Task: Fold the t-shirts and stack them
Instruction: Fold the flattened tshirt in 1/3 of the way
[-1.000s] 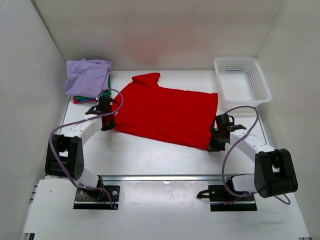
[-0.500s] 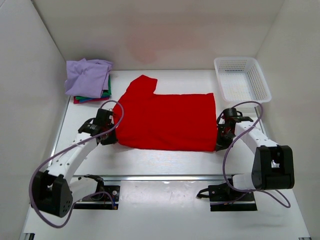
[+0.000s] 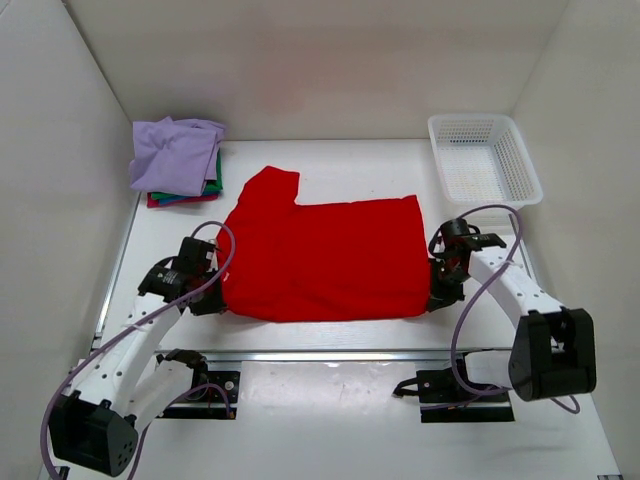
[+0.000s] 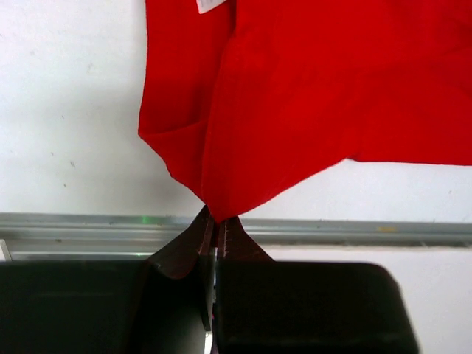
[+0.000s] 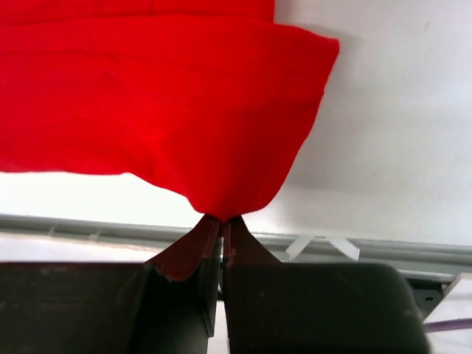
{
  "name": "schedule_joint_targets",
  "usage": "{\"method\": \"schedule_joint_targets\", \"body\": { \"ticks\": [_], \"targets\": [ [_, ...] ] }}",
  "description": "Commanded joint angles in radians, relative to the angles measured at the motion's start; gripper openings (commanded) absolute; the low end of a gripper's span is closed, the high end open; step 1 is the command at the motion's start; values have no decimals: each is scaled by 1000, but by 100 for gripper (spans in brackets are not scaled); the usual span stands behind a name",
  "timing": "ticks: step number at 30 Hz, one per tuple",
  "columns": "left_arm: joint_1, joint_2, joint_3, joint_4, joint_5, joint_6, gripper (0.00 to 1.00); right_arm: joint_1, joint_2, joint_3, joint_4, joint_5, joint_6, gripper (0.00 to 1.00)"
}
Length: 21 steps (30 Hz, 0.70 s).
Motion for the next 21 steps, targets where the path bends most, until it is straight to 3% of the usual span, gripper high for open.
{"method": "schedule_joint_targets", "body": {
  "ticks": [1, 5, 8, 10, 11, 12, 15, 18, 21],
  "targets": [
    [9, -20, 21, -59, 49, 17, 0, -6, -75, -52, -70, -22, 11, 1],
    [6, -18, 37, -85, 46, 34, 1, -16, -146, -111, -87, -39, 9, 0],
    [29, -22, 60, -109, 46, 52, 22, -20, -155, -80, -130, -28, 3, 1],
    [33, -31, 84, -134, 35, 51, 36, -26, -158, -51, -167, -5, -1, 10],
    [22, -35, 107, -140, 35, 57, 52, -35, -155, -16, -174, 1, -9, 21],
    [16, -32, 144, -152, -8, 42, 59, -48, -156, 21, -183, 7, -17, 27],
    [22, -31, 255, -162, -83, 17, 66, -66, -132, 150, -219, 33, -23, 41],
    [49, 6, 356, -81, -109, 21, 67, -59, -88, 289, -214, 71, -9, 44],
    [89, 116, 423, 125, -53, 47, 64, -45, -29, 353, -93, 72, 11, 43]
  ]
}}
